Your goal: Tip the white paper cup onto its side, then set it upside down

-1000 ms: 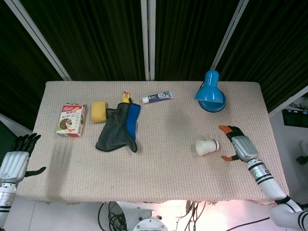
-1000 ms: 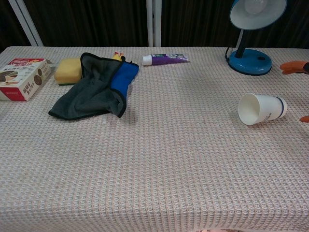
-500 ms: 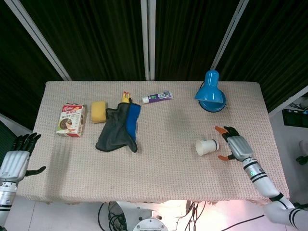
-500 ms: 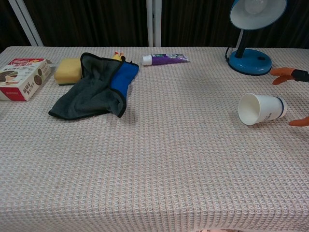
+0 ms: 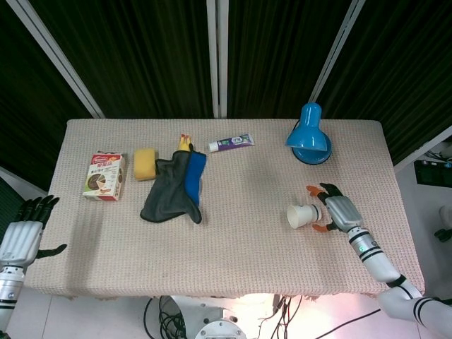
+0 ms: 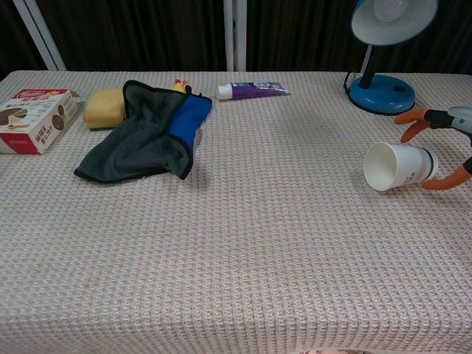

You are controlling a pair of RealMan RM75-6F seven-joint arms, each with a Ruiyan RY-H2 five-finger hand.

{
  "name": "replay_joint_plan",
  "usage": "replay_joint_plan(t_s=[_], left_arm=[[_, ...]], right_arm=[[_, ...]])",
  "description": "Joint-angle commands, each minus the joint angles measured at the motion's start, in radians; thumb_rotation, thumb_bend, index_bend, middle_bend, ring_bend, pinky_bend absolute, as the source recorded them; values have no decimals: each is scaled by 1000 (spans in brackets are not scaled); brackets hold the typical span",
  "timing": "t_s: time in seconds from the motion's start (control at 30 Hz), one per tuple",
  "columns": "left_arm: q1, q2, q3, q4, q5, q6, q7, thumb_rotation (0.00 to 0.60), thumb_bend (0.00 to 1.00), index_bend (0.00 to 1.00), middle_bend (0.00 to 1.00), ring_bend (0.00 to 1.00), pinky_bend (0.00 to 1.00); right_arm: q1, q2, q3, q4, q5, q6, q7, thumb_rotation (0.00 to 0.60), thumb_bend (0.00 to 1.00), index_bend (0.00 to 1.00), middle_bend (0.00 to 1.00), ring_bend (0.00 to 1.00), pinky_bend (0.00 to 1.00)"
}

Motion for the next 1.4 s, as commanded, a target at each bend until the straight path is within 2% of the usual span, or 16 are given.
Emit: replay_joint_plan(t_s=[0.03,0.17,0.37,0.57,0.77,0.87,0.97,1.03,1.23,1.4], left_arm=[[0,-1,0,1,-1,0,0,600,94,66,31,0,37],[-2,-3,-1,3,-2,-4,-1,600,94,66,31,0,37],[-3,-1,-1,4,-2,-3,-3,600,94,66,31,0,38],[0,-2,0,7,-3,-2,-10,600,94,66,31,0,38],[0,-3,-1,10,0,2,-17,600,94,66,31,0,38],[1,-4,0,11,4,6,-23,600,94,66,31,0,38],[0,-7,0,17,9,9,-32,600,94,66,31,0,38],[1,-10,1,22,13,11,-38,600,93,66,31,0,38],[3,-12,4,33,21,20,-56,600,94,66,31,0,38],[7,-14,3,42,25,30,-73,600,94,66,31,0,38]], right_arm=[[5,-5,3,6,6,-12,-6,600,83,202,257,0,0],[9,-13,9,10,11,-16,-11,600,89,268,268,0,0],[13,-20,14,13,13,-20,-9,600,173,344,329,0,0],[10,-17,15,13,1,2,-7,600,197,420,387,25,0],[-4,11,21,-8,-12,59,-54,600,198,432,397,31,0],[-11,44,27,-33,-42,136,-217,600,196,435,398,31,0],[-14,105,38,-117,-57,187,-454,600,190,441,401,35,0],[-9,164,46,-213,-48,184,-632,600,185,444,403,37,0],[33,287,67,-465,-28,135,-1041,600,184,448,405,43,0],[75,299,84,-580,45,75,-1354,600,184,473,421,66,0]])
